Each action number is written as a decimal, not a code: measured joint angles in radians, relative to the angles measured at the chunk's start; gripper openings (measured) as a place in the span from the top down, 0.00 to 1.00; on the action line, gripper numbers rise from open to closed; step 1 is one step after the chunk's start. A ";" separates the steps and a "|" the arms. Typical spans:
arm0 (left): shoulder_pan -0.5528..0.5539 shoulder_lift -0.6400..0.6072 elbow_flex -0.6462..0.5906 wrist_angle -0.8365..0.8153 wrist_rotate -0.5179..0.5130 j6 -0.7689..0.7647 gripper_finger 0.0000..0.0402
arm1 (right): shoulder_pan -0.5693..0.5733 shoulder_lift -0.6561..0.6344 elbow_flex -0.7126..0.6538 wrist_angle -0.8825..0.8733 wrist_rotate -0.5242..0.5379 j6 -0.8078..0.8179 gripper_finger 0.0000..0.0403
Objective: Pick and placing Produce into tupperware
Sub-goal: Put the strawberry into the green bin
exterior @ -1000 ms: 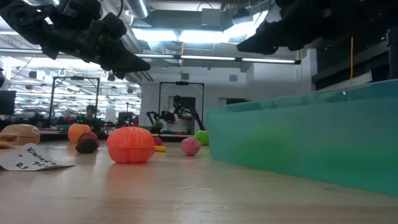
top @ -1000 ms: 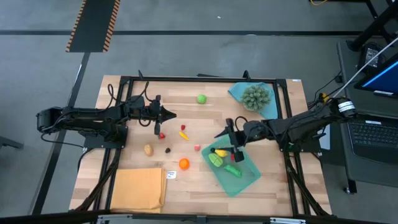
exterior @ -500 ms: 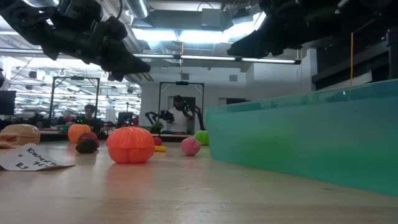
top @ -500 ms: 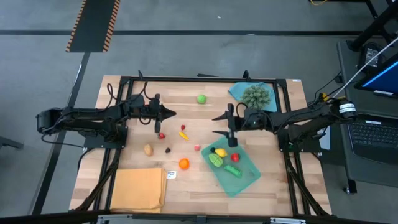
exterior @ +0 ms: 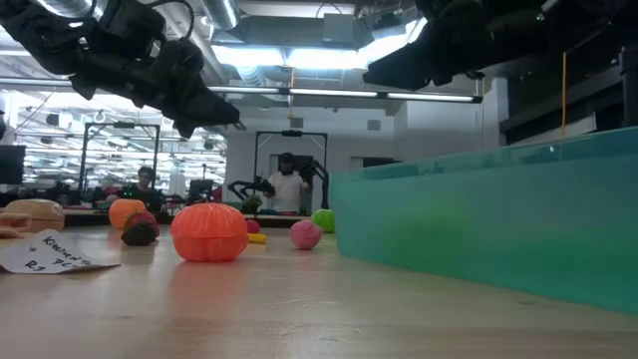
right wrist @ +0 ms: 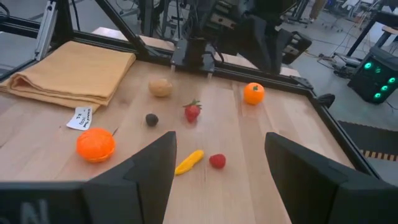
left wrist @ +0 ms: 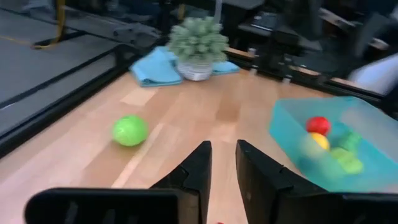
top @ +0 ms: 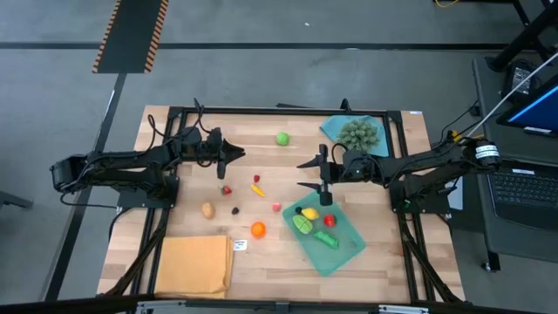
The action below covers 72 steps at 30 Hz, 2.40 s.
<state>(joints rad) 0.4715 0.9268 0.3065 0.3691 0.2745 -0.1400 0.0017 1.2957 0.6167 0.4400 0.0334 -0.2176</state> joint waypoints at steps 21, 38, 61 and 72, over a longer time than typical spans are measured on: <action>-0.190 0.000 0.261 -0.747 -0.098 0.174 0.53 | 0.000 0.000 0.000 0.054 0.000 -0.035 0.39; -0.403 0.005 0.370 -1.015 -0.231 0.069 0.39 | 0.000 0.054 0.000 0.098 0.000 -0.057 0.39; -0.423 0.045 0.281 -0.996 -0.258 0.032 0.43 | -0.002 0.071 0.000 0.111 0.000 -0.025 0.39; -0.434 0.220 0.281 -0.965 -0.284 0.011 0.43 | -0.002 0.071 0.000 0.111 0.000 -0.026 0.39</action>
<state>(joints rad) 0.0372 1.1471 0.5874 -0.5960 -0.0095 -0.1291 -0.0001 1.3663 0.6167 0.5510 0.0334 -0.2436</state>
